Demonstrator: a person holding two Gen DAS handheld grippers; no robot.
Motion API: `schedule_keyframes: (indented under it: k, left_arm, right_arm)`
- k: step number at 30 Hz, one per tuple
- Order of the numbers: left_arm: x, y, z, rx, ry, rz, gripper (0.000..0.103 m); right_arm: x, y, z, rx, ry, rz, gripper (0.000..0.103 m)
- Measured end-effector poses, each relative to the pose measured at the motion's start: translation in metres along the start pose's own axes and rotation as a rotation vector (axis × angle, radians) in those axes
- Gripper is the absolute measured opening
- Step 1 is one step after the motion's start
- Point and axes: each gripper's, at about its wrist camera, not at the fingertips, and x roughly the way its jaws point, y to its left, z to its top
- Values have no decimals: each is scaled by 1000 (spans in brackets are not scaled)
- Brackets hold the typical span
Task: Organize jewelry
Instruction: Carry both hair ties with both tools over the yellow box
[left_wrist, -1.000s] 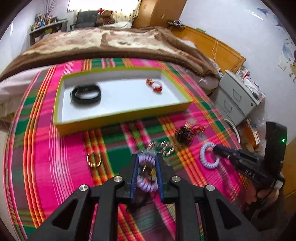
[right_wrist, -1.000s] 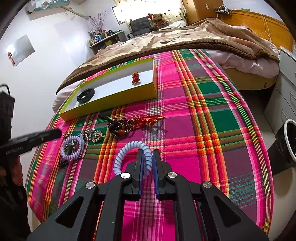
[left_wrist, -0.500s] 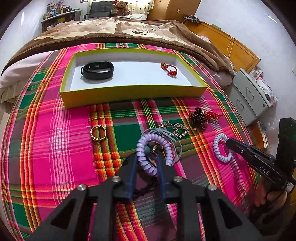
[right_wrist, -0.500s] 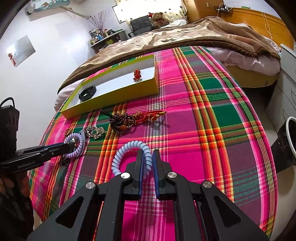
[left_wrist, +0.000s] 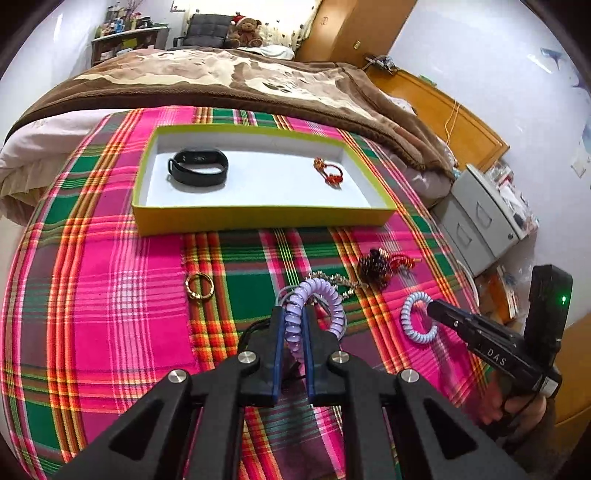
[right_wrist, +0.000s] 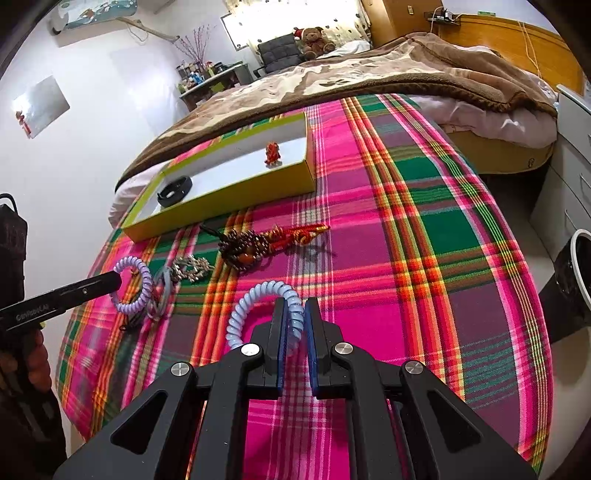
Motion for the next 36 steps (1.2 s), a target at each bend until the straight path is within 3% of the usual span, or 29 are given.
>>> schedule_keyframes:
  k: [4, 11, 16, 26, 36]
  left_arm:
    - [-7, 2, 10, -8, -30, -10, 10]
    - [-17, 10, 38, 11, -99, 64, 10]
    - [-12, 24, 57, -12, -121, 77, 10]
    - [9, 49, 82, -83, -111, 77, 10]
    - [38, 73, 87, -139, -50, 96, 10]
  right_arm:
    - [-8, 6, 11, -23, -26, 7, 10]
    - [-11, 19, 47, -60, -81, 11, 10]
    - [0, 30, 79, -91, -105, 23, 10]
    - [55, 48, 146, -134, -61, 32, 10]
    - [117, 61, 170, -139, 32, 21, 10]
